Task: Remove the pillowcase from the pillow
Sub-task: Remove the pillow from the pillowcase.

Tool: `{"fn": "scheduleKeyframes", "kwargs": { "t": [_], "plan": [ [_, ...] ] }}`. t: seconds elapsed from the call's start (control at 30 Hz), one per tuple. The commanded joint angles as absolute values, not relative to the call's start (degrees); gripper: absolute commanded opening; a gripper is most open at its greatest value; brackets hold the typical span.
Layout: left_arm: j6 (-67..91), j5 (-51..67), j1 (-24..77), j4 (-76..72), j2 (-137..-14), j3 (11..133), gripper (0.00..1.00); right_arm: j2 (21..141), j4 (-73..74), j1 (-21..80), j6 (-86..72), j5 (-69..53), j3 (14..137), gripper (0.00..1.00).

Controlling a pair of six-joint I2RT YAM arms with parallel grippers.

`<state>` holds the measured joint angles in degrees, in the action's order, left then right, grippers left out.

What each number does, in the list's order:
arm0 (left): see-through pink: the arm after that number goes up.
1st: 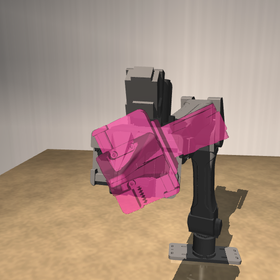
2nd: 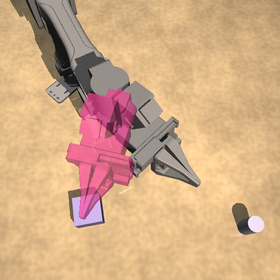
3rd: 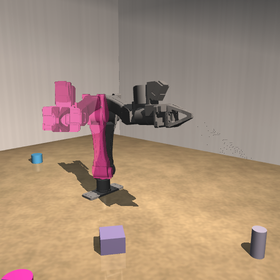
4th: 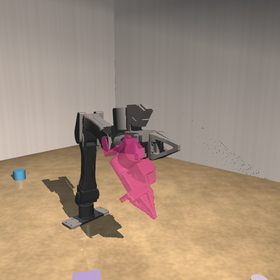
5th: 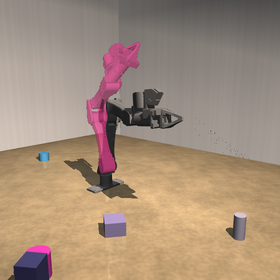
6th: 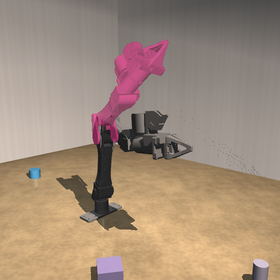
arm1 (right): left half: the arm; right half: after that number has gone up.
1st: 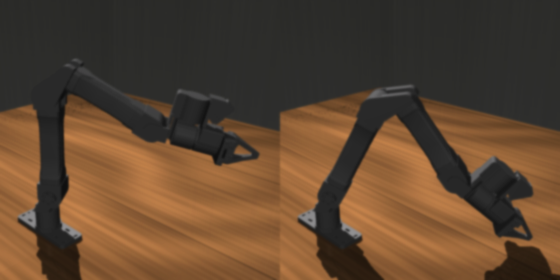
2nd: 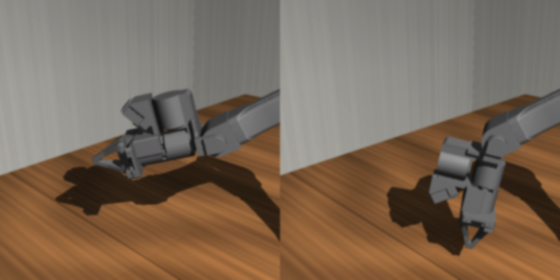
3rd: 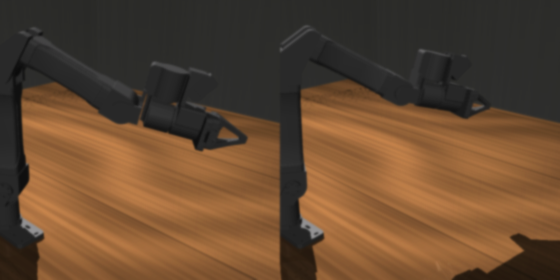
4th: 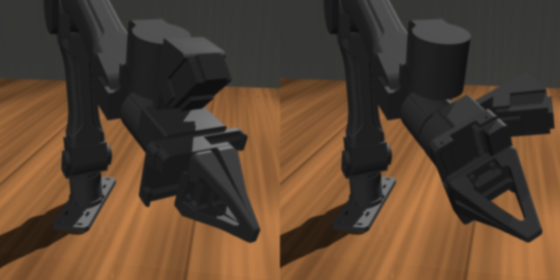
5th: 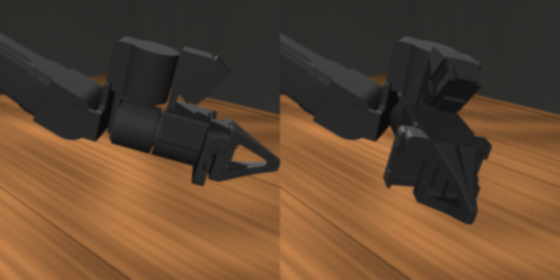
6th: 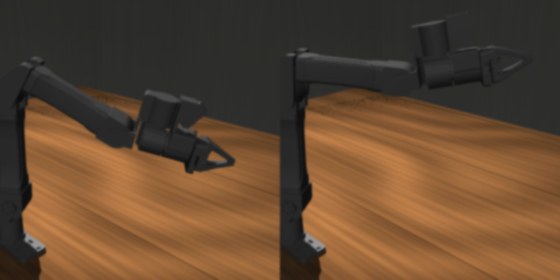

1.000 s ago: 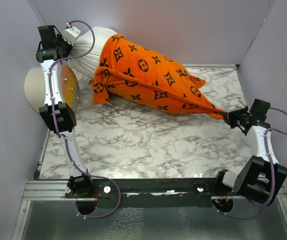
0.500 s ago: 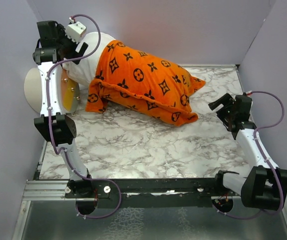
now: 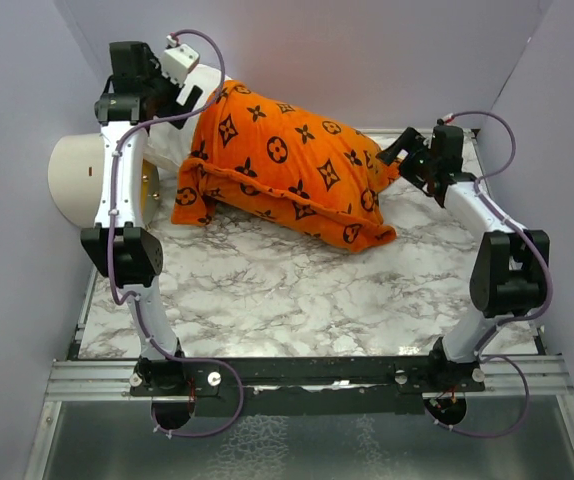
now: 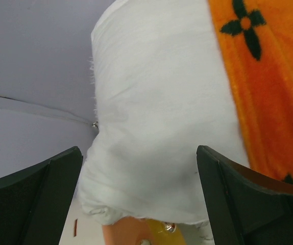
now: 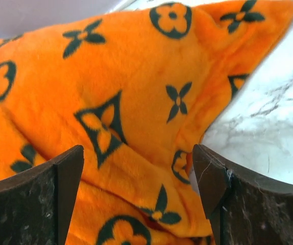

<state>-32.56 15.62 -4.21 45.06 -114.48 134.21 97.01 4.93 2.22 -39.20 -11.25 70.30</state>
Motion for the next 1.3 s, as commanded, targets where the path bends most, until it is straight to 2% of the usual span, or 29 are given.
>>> {"fn": "scheduleKeyframes", "kwargs": {
  "t": [0.0, 0.13, 0.33, 0.43, 0.5, 0.57, 0.63, 0.73, 0.8, 0.93, 1.0, 1.03, 1.07, 1.27],
  "plan": [
    [-33.07, 7.62, -0.19, 44.75, -119.11, 134.07, 0.99, 103.40, 10.54, 1.50, -36.57, -5.73, 80.12, 0.87],
    [-33.87, 7.52, 1.01, 48.72, -122.21, 134.24, 0.82, 110.88, 16.39, 1.41, -35.86, 0.22, 88.57, 0.89],
    [-36.25, 7.43, 1.32, 50.69, -122.34, 129.61, 0.42, 125.19, 22.42, 1.41, -35.86, 2.27, 103.34, 0.92],
    [-37.87, 7.39, 1.39, 48.49, -120.15, 124.26, 0.28, 129.86, 21.52, 1.41, -36.41, 0.43, 107.55, 0.92],
    [-38.69, 7.80, 1.58, 47.98, -119.20, 121.74, 0.24, 131.95, 19.82, 1.41, -37.72, -1.11, 108.73, 0.92],
    [-39.17, 7.76, 2.07, 47.67, -118.53, 119.40, 0.23, 133.45, 17.20, 1.41, -39.38, -3.92, 108.67, 0.91],
    [-39.49, 8.10, 2.70, 47.04, -117.80, 116.66, 0.27, 134.19, 13.71, 1.54, -40.96, -7.95, 107.70, 0.85],
    [-40.07, 8.48, 4.53, 47.18, -116.60, 112.62, 0.56, 134.21, 7.84, 2.25, -42.85, -12.12, 104.55, 0.72],
    [-40.45, 8.55, 5.79, 46.74, -114.88, 109.51, 0.63, 134.23, 6.03, 2.37, -43.48, -14.54, 103.26, 0.63],
    [-40.69, 11.25, 7.83, 47.29, -111.01, 105.17, 0.66, 131.47, 6.88, 2.12, -41.86, -13.23, 99.59, 0.38],
    [-40.52, 13.05, 8.66, 48.72, -109.62, 104.62, 0.65, 127.58, 6.38, 1.31, -42.11, -10.95, 94.71, 0.20],
    [-40.48, 13.90, 8.96, 49.56, -109.00, 104.49, 0.64, 124.81, 5.90, 0.68, -43.22, -8.97, 91.53, 0.06],
    [-40.51, 14.60, 9.35, 50.28, -108.41, 104.42, 0.62, 121.64, 5.19, -0.07, -44.79, -6.91, 87.46, 0.01],
    [-40.39, 18.90, 11.61, 54.03, -104.89, 104.81, 0.55, 98.53, -2.15, -8.56, -54.15, 2.69, 61.84, 0.01]
  ]
}}
